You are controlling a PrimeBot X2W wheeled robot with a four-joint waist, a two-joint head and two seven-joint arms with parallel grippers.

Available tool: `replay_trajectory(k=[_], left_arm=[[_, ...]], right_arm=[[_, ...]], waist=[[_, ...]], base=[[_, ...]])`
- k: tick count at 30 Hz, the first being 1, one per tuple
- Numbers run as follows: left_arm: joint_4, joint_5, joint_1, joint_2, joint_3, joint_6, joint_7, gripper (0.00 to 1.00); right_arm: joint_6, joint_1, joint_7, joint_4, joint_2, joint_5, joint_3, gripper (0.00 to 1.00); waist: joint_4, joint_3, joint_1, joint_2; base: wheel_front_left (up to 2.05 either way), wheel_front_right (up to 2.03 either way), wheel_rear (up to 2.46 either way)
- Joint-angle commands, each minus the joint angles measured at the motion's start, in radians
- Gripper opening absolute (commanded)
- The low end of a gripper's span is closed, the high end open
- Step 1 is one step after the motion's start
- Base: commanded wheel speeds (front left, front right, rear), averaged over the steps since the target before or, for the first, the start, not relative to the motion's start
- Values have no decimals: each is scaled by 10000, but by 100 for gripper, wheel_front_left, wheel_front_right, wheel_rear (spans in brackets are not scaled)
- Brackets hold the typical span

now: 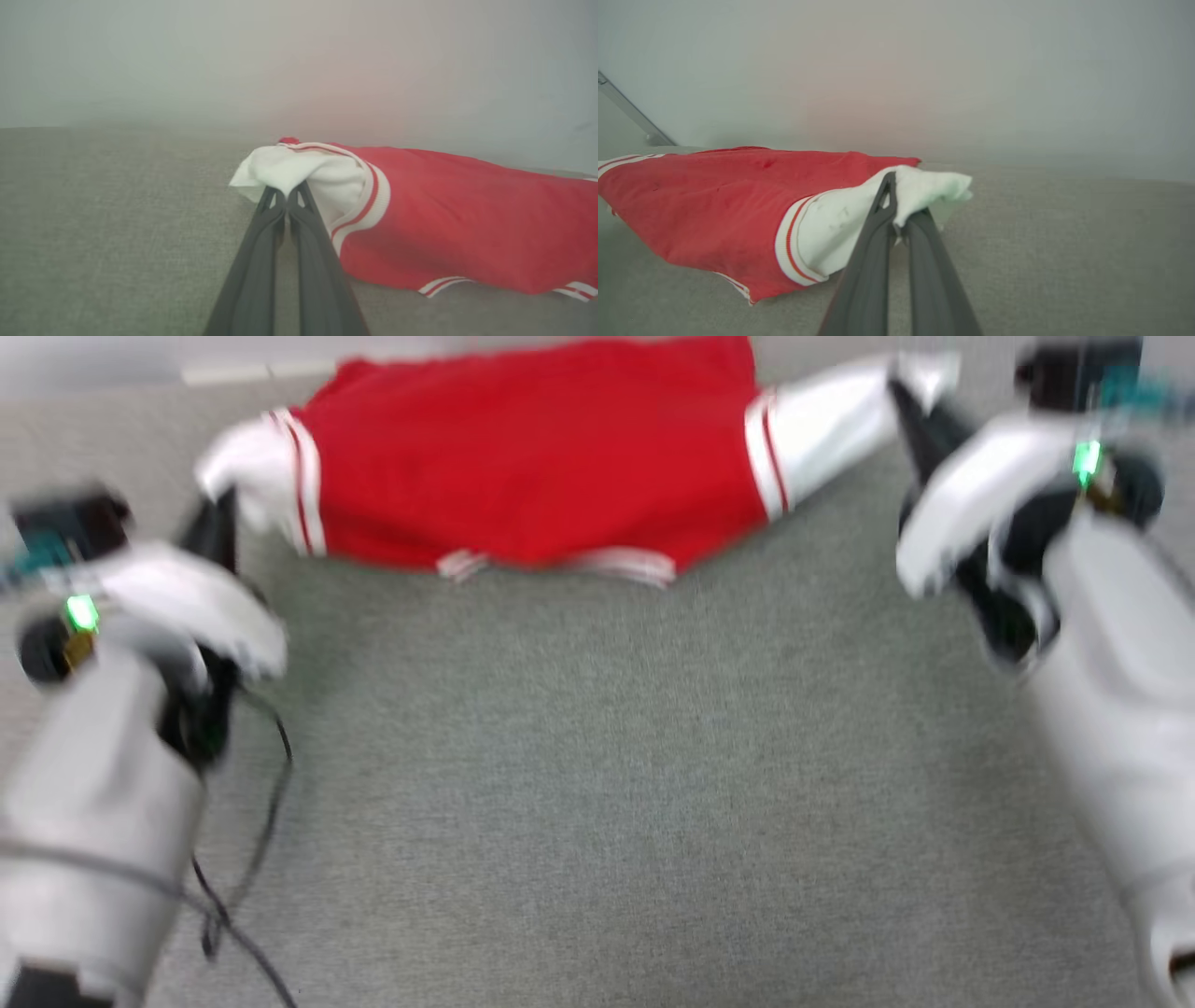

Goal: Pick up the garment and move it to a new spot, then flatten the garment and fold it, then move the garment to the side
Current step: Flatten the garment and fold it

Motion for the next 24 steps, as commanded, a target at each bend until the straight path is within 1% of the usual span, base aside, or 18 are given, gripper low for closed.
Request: replay_trajectory(k=[1,4,7,13,14,15,18,21,24], left_arm=[[-349,71,627,8,73,114,-82,0],[-1435,177,2129,128,203,526,-126,0],[-2715,201,3661,298,335,1080,-133,0],[-5557,-26,6573,879,658,2514,98,0],[-6049,-70,7014,983,742,2769,177,0],[-6049,-70,7014,983,742,2769,177,0],[-7527,-164,8289,1301,881,3543,459,0],[-8712,-214,9371,1578,890,4175,802,0],[-9564,-366,10261,1704,965,4670,1061,0]], right_arm=[[-5,623,-130,-228,-216,163,49,0],[-5,1950,-298,-762,-547,403,120,0],[-5,3189,-377,-1341,-821,566,-2,0],[-5,5497,-170,-2682,-1139,517,-619,0],[-5,5887,-98,-2941,-1134,461,-746,0],[-5,5887,-98,-2941,-1134,461,-746,0],[-5,7031,182,-3779,-1145,195,-1288,0],[-5,8265,571,-4739,-979,-87,-1963,0],[-5,9541,1143,-5838,-702,-474,-2705,0]], waist=[[174,-752,0,-1],[280,-1263,0,-1],[330,-1740,0,-1],[320,-2371,0,-1],[316,-2456,0,-1],[316,-2456,0,-1],[355,-2686,0,-1],[419,-2870,0,-1],[503,-3019,0,-1]], base=[[0,0,0],[0,0,0],[0,0,0],[0,0,0],[0,0,0],[0,0,0],[0,0,0],[0,0,0],[0,0,0]])
